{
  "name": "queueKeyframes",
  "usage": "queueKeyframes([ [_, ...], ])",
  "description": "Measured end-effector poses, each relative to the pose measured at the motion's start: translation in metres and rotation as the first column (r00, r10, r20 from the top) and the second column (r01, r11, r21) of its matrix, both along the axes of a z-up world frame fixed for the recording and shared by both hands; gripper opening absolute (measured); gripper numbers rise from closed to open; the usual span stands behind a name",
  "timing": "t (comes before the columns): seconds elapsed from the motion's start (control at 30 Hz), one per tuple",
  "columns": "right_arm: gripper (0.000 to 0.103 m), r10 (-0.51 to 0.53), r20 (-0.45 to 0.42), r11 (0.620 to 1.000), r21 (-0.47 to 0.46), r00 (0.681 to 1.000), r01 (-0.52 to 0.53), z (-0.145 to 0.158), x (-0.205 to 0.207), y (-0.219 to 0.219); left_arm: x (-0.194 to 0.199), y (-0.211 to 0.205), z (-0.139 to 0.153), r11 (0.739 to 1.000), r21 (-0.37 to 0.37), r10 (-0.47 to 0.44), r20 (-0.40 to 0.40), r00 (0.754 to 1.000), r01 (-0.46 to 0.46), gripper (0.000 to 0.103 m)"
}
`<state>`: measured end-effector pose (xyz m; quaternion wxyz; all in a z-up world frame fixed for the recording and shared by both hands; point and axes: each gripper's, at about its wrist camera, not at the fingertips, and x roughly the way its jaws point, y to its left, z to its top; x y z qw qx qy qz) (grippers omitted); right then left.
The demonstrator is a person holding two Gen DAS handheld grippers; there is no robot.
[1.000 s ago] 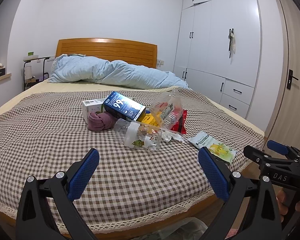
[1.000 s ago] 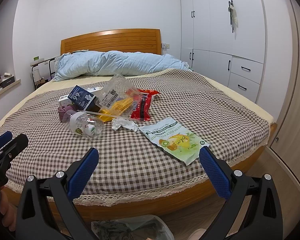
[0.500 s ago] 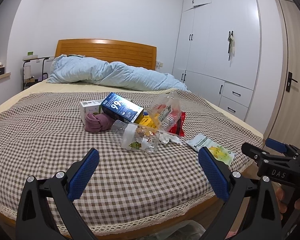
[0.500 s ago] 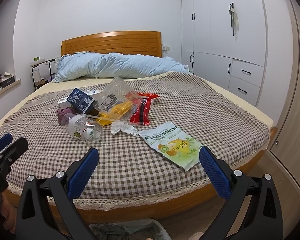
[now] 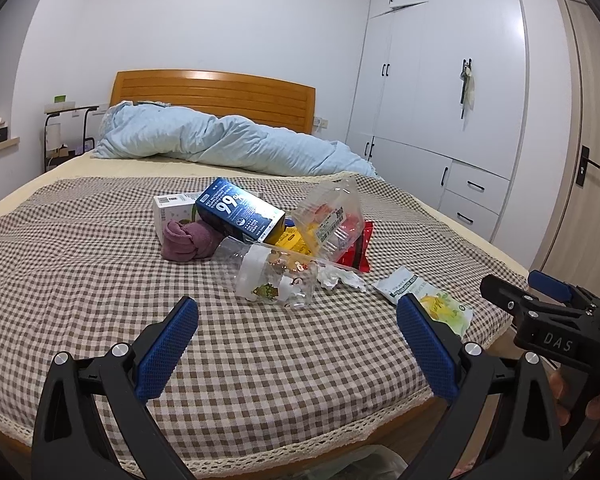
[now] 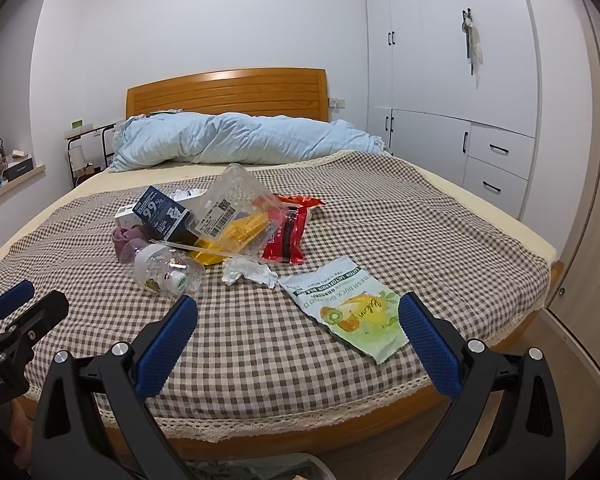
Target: Collect trash
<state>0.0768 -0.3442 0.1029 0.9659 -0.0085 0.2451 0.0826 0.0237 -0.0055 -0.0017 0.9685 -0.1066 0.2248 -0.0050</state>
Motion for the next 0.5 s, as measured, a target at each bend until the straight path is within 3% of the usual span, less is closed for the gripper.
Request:
queueKeyframes([
  [0.5,0.097,0.028,0.035,0.999,0.04,0.999,-0.03,0.005,0.04,0.009,0.032,0.02,0.005,0.998,-0.022,0.054,0.014,0.998,-0.053,0.096],
])
